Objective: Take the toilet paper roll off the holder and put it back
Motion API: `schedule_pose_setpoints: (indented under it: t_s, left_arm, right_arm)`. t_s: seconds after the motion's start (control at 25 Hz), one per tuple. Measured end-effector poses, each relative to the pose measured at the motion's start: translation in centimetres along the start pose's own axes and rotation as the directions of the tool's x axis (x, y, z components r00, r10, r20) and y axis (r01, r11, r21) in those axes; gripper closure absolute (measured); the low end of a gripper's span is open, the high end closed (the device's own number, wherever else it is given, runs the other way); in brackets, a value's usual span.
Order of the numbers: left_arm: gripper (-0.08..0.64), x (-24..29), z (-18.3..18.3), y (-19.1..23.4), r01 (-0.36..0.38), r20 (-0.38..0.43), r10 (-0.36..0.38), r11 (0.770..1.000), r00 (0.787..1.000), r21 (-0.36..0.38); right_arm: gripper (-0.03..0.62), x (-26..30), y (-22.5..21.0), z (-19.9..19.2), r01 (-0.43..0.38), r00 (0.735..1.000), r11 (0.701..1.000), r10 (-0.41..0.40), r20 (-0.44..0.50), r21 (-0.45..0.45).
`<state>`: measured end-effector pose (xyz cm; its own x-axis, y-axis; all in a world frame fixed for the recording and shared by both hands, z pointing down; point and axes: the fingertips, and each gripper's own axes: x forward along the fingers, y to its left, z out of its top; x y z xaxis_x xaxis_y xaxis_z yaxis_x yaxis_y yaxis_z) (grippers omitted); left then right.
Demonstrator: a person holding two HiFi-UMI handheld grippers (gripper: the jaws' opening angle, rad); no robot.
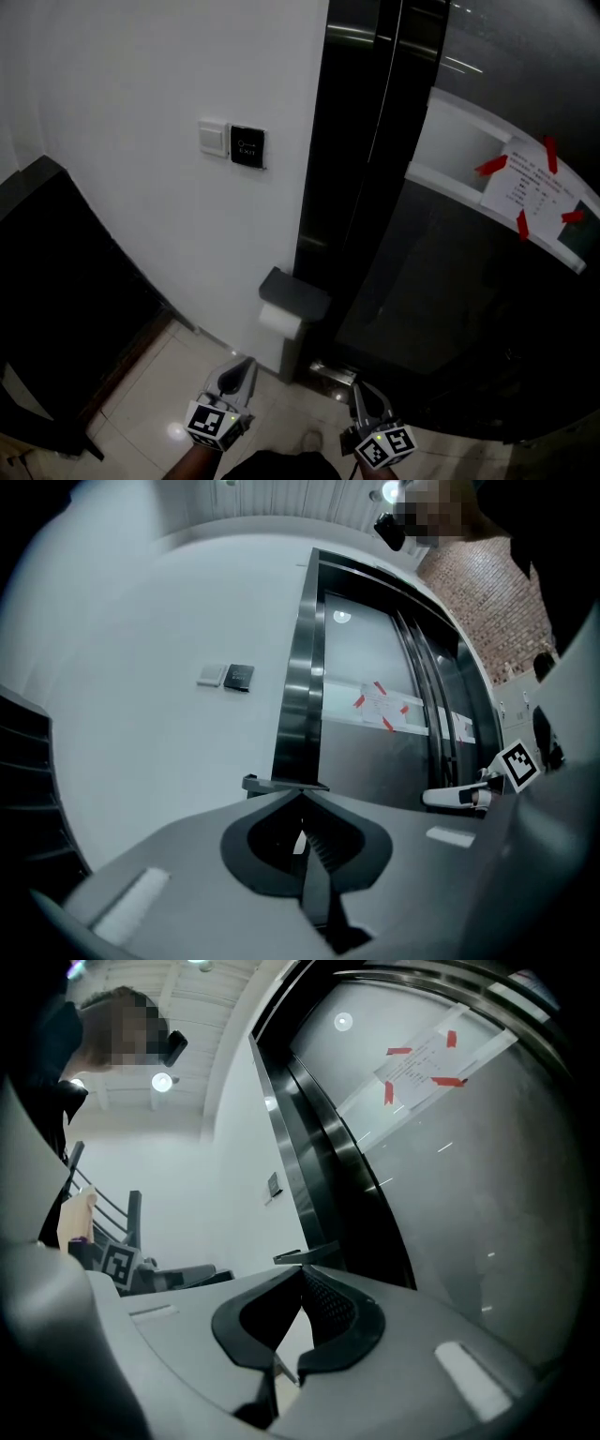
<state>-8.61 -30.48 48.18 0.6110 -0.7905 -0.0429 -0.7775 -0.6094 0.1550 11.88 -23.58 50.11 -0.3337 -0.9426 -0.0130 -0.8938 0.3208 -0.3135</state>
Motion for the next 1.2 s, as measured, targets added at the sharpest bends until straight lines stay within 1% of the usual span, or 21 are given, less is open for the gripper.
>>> schedule_pose_setpoints:
  t_s: [0.2, 0.36, 0.56, 0.72, 0.84, 1.08, 1.16, 1.2]
  left_arm:
    - [0.560, 1.3, 0.5, 0.3, -0.027, 0.024, 0.027, 1.000, 0.999, 0.002]
    - [0.560, 2.5, 1.2, 0.4, -0.053, 0.035, 0.052, 0.998, 0.998, 0.023]
    - [0.560, 3.8, 0.9, 0.7, -0.098, 0.034, 0.097, 0.995, 0.995, 0.029]
    - [0.560, 4.4, 0.6, 0.9, -0.120, 0.025, 0.119, 0.993, 0.993, 0.019]
    - [0.560, 4.9, 0.5, 1.1, -0.138, 0.023, 0.138, 0.990, 0.990, 0.030]
    - [0.560, 7.0, 0.8, 1.2, -0.123, 0.043, 0.121, 0.991, 0.992, 0.048]
    - [0.560, 7.5, 0.8, 1.6, -0.137, 0.044, 0.135, 0.990, 0.990, 0.035]
    - [0.560, 7.7, 0.5, 2.0, -0.150, 0.043, 0.149, 0.989, 0.988, 0.017]
  right_arm:
    - [0.578, 1.9, -1.5, 1.1, -0.035, 0.999, 0.999, 0.035, 0.004, -0.005]
    - [0.578, 4.3, -2.1, 2.3, -0.092, 0.996, 0.996, 0.093, 0.012, -0.020]
    - [0.578, 6.3, -3.3, 2.5, -0.147, 0.989, 0.989, 0.148, 0.007, -0.019]
    - [0.578, 7.3, -4.0, 2.9, -0.156, 0.988, 0.988, 0.156, 0.013, -0.008]
    - [0.578, 7.6, -4.5, 2.9, -0.156, 0.988, 0.988, 0.156, 0.015, 0.002]
    - [0.578, 8.3, -5.9, 3.4, -0.149, 0.988, 0.989, 0.149, 0.032, 0.000]
    - [0.578, 8.4, -6.3, 3.7, -0.145, 0.989, 0.989, 0.146, 0.035, -0.008]
    - [0.578, 8.4, -6.5, 3.8, -0.142, 0.989, 0.990, 0.142, 0.034, -0.014]
